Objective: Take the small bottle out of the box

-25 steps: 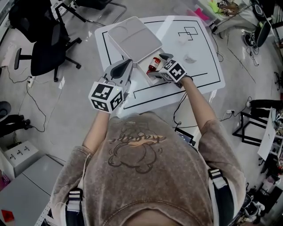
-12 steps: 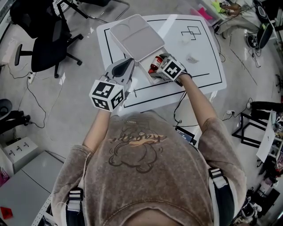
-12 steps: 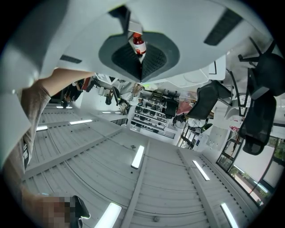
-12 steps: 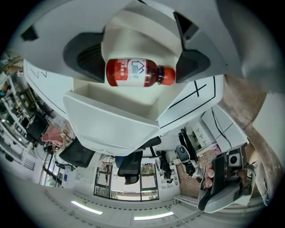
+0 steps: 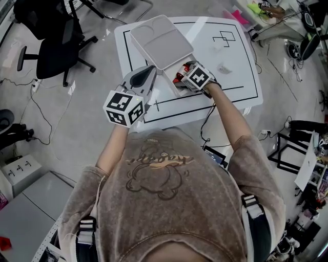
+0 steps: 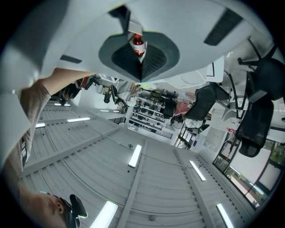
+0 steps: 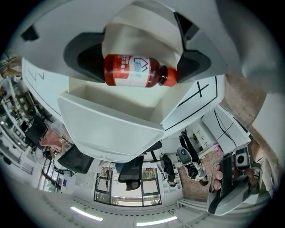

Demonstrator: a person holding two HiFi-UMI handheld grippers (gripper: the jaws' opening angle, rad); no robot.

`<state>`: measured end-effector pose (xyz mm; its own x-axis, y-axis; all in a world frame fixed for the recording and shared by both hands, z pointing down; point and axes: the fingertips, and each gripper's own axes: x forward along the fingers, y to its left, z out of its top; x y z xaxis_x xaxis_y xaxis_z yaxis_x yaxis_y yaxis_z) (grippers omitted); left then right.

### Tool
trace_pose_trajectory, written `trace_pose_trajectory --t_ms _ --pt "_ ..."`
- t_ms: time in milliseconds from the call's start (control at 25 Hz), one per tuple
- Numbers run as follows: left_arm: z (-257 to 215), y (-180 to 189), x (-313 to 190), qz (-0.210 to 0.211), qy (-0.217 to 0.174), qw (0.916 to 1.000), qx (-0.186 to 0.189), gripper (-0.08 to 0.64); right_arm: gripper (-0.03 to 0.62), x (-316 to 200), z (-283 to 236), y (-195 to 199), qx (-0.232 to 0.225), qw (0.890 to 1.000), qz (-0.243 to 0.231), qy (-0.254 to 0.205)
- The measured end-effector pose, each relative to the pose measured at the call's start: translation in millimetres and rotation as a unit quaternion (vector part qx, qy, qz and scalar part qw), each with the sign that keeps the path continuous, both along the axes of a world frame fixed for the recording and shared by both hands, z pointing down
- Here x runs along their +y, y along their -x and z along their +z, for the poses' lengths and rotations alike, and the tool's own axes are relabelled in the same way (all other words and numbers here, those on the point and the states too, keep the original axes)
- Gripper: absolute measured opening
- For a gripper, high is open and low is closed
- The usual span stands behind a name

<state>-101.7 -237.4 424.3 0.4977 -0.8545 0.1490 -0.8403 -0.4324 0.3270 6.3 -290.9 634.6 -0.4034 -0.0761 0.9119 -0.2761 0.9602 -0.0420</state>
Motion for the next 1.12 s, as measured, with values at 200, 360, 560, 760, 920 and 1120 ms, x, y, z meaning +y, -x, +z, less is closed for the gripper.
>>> trace_pose_trajectory --t_ms 200,360,560,760,920,1120 --pt "-0.2 2.6 0.0 -0.004 0.000 1.0000 -0.001 0.008 0.500 -2.7 1.6 -1.2 0.003 1.000 0.020 0.014" --pt "0.0 3.0 -0.4 -0.004 0.000 1.0000 -0.001 0.008 0.485 -8.0 -0.7 -4.3 0.009 1.000 0.026 -0.002" --pt "0.2 3.7 2.2 -0.002 0.000 1.0000 0.001 0.008 0.483 -8.0 -14.0 0.5 -0.007 1.000 0.027 -0.009" --pt "0.5 -0.8 2.6 0.005 0.001 1.0000 0.003 0.008 0.483 -14.6 -24.8 -7.4 -0.015 0.998 0.047 -0.025" --pt "-2.1 -1.9 3.0 0.010 0.004 0.9997 0.020 0.008 0.483 -30.2 -50.5 -14.9 -0.037 0.994 0.075 -0.068" --pt "-6.1 -6.9 1.8 0.018 0.002 0.9995 0.026 0.008 0.483 -51.2 -90.6 -25.2 -0.076 0.983 0.114 -0.120"
